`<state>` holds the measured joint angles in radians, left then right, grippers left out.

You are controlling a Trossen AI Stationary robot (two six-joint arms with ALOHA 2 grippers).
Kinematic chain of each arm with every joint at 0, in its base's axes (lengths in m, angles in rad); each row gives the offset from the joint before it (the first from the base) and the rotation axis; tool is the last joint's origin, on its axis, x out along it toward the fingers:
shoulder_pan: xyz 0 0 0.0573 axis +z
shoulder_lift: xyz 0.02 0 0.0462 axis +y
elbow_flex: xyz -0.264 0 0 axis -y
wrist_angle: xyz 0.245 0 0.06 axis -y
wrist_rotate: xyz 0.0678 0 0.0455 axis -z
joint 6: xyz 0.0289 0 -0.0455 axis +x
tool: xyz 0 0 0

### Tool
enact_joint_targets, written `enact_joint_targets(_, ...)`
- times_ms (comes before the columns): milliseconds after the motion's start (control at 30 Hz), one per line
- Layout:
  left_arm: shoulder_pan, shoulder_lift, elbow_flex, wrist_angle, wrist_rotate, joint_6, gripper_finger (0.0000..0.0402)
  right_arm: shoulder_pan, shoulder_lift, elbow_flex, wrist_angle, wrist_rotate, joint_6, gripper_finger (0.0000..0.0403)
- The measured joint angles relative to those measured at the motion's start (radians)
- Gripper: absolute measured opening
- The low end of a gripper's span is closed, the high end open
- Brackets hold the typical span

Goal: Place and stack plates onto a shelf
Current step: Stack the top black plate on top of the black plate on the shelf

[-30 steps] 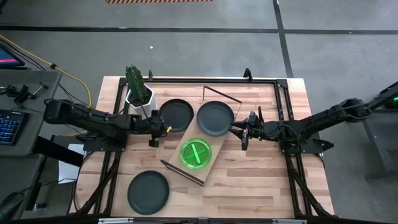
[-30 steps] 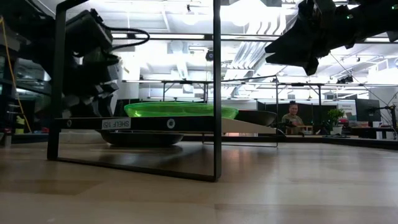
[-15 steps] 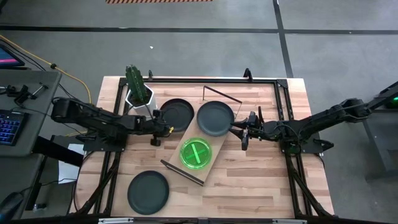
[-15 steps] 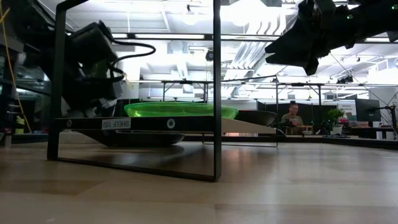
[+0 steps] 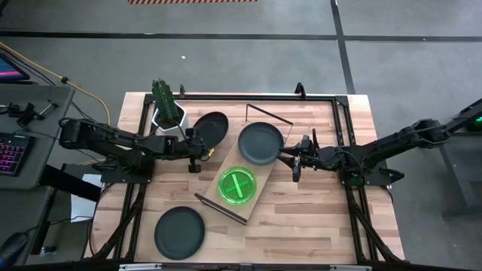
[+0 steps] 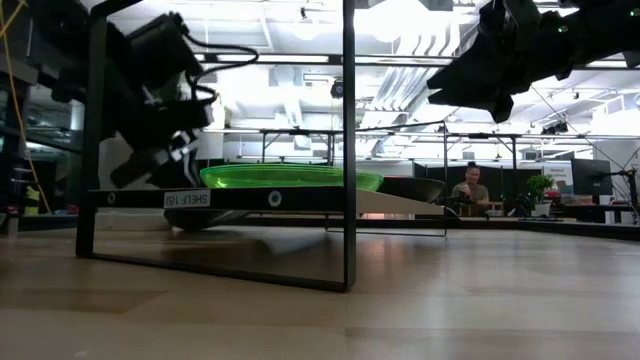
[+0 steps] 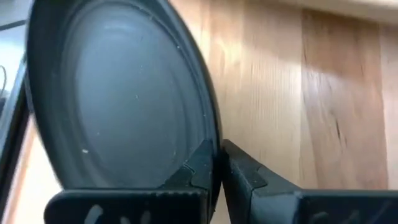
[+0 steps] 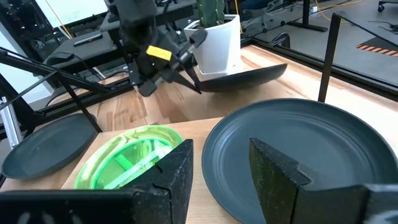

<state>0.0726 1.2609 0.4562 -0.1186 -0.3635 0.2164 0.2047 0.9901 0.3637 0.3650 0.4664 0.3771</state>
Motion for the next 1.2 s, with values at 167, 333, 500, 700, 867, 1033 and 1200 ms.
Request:
enact_joint_targets(167,-0.046,-0.048,0.076,-0.05,-0.031,-0.005,0.0005,0.0,0.0,0.0,-0.002,0.0,0.0,0.014)
enact_joint_targets(333,-0.103,-0.061,0.155,-0.053,-0.06,0.053,0.0004,0.0,0.0,0.0,-0.001,0.0,0.001,0.014)
enact_joint_targets(500,-0.138,-0.031,0.245,-0.061,-0.115,0.107,0.0003,0.0,0.0,0.0,0.085,0.0,0.008,0.014)
enact_joint_targets(700,-0.166,0.064,0.382,-0.067,-0.118,0.221,0.0002,0.0,0.0,0.0,0.252,-0.002,-0.05,0.014)
enact_joint_targets(867,-0.174,0.175,0.495,-0.102,-0.106,0.299,0.0001,0.0,0.0,0.0,0.354,-0.004,-0.071,0.014)
enact_joint_targets(1033,-0.171,0.31,0.578,-0.105,-0.083,0.363,0.0001,0.001,0.0,0.0,0.389,-0.014,-0.072,0.014)
enact_joint_targets(1200,-0.16,0.425,0.63,-0.109,-0.037,0.397,0.0001,0.004,0.0,0.0,0.399,-0.014,-0.098,0.014)
